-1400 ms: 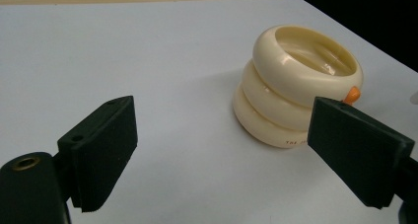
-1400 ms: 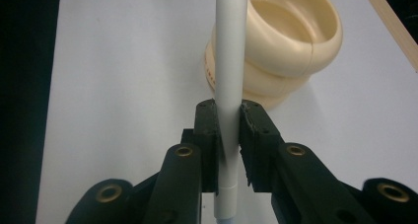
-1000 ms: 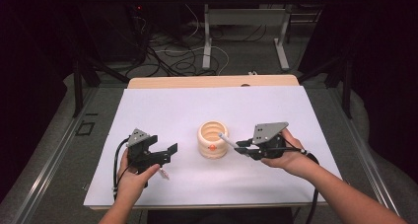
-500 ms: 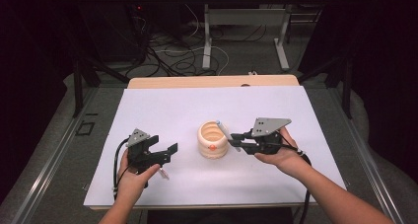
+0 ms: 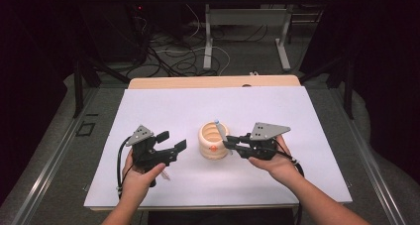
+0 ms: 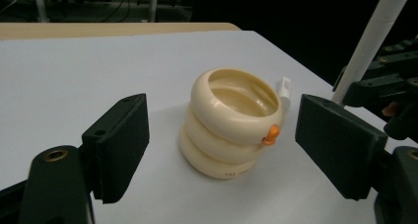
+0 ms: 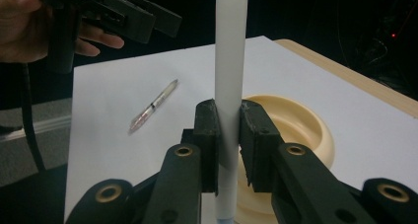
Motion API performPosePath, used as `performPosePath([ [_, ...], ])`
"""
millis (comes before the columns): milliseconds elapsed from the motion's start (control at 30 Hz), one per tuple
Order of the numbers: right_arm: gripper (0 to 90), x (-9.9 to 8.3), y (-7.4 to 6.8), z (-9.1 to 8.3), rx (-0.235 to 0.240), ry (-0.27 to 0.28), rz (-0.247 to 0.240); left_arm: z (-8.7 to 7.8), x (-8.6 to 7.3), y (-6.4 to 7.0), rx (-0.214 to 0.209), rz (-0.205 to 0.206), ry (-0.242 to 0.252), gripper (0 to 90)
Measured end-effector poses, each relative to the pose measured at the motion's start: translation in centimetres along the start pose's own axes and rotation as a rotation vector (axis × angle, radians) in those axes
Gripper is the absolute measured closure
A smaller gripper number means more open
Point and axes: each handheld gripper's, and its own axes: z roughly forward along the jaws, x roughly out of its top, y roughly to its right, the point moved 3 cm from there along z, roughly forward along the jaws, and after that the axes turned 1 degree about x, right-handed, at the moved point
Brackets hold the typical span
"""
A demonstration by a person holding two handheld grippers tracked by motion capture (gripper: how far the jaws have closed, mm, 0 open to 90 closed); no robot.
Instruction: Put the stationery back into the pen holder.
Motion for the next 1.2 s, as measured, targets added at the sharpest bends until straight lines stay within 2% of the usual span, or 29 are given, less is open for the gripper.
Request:
performPosePath([
  [67,78.5,-0.1,-0.1,0.0,-0.003,0.018,0.021,0.1,0.3,0.4,-0.003,0.019,-0.002,25.0],
  [167,78.5,-0.3,-0.3,-0.1,-0.006,0.035,0.044,0.4,0.6,1.1,-0.029,0.026,-0.011,28.5],
  [267,78.5,-0.5,-0.4,-0.1,-0.003,0.042,0.046,0.7,0.9,1.7,-0.065,0.026,-0.026,30.3],
  [333,78.5,-0.7,-0.5,-0.1,-0.004,0.052,0.066,0.9,1.1,2.3,-0.084,0.019,-0.025,31.8],
  [467,78.5,-1.0,-0.7,-0.1,0.001,0.056,0.082,1.4,1.5,3.2,-0.11,0.01,-0.033,35.2],
  [533,78.5,-1.2,-0.8,0.0,0.009,0.061,0.088,1.7,1.7,3.6,-0.121,0.017,-0.028,36.2],
  [667,78.5,-1.5,-0.9,0.0,0.003,0.06,0.099,2.3,2.2,4.5,-0.132,0.04,-0.028,36.2],
  [700,78.5,-1.5,-0.9,0.0,0.008,0.052,0.102,2.3,2.3,4.7,-0.137,0.058,-0.03,36.3],
  [733,78.5,-1.6,-1.0,0.1,0.006,0.06,0.104,2.5,2.3,4.9,-0.134,0.074,-0.025,36.2],
  [900,78.5,-1.7,-1.2,0.1,0.002,0.059,0.101,2.8,2.6,5.9,-0.108,0.113,-0.067,36.8],
  [1100,78.5,-1.8,-1.4,0.2,0.005,0.067,0.105,3.2,2.9,6.7,-0.114,0.106,-0.049,37.0],
  [1200,78.5,-1.9,-1.5,0.2,0.013,0.058,0.108,3.4,3.1,7.0,-0.131,0.095,-0.065,37.3],
])
